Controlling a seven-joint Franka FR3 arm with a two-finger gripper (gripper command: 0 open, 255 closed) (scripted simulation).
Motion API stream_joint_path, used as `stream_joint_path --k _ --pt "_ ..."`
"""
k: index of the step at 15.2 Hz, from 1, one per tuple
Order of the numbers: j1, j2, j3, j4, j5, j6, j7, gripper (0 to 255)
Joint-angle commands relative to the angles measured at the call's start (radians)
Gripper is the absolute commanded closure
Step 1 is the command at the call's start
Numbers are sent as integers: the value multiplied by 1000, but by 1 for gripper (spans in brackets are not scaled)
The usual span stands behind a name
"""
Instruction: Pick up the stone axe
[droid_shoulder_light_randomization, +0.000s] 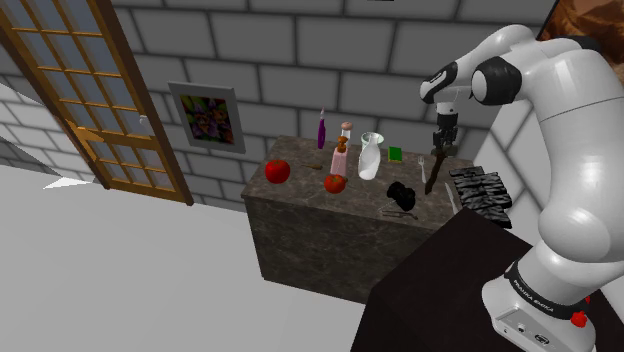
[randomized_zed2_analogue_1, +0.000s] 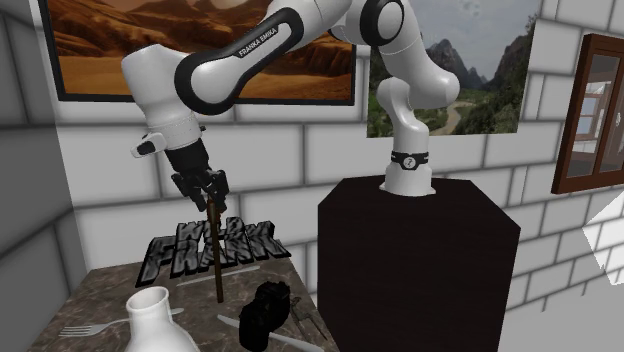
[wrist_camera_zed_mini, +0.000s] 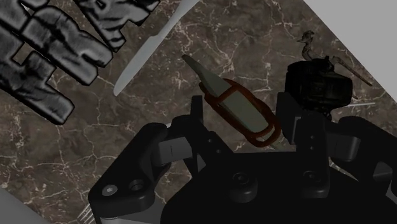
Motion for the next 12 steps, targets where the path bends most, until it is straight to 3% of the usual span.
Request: stream_joint_path --k 1,12 --pt "0 1 0 0 0 0 0 255" --pt "13 -76 -20 7 -23 -83 2 255"
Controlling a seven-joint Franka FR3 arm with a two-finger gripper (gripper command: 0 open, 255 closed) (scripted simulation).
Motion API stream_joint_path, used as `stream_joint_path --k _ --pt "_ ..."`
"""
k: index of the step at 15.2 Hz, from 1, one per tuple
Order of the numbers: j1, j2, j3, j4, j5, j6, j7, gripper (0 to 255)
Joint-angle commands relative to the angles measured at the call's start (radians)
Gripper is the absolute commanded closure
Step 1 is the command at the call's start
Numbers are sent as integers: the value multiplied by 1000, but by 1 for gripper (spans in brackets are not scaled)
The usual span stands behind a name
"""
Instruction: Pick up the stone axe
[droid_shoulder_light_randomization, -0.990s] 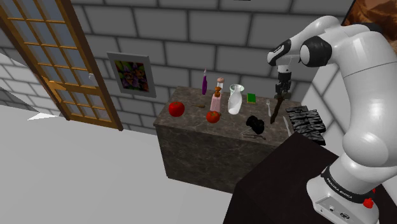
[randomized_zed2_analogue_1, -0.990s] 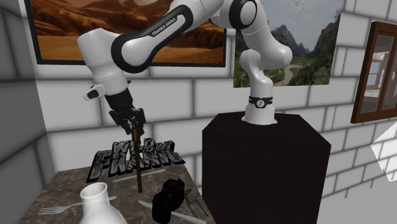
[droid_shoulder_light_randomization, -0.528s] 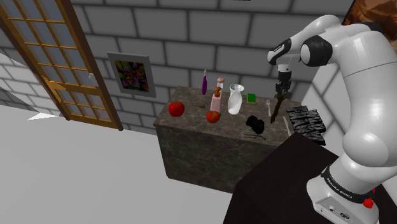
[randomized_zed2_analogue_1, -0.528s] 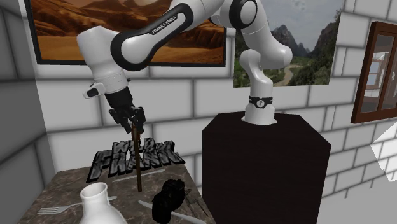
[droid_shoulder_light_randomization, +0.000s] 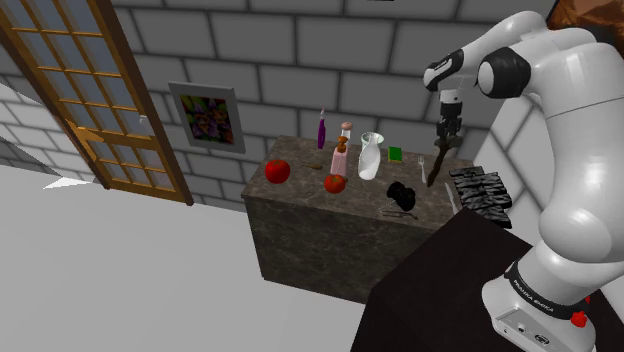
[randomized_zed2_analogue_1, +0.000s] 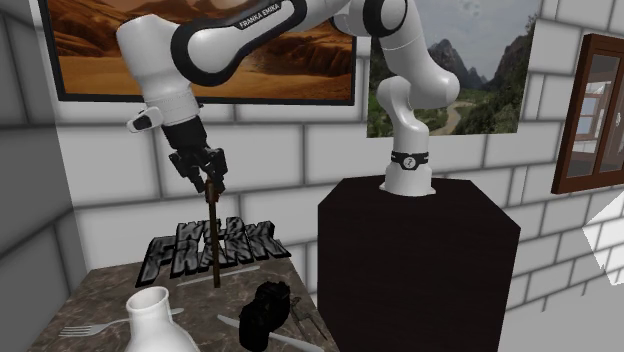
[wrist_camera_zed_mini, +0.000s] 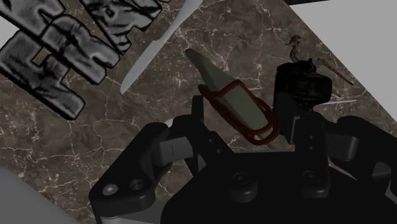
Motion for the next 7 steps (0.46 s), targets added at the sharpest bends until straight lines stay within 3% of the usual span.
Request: stream_joint_path --k 1,7 --pt "2 -14 -4 2 -4 -15 0 255" --pt "5 -41 -11 14 -13 -54 0 255"
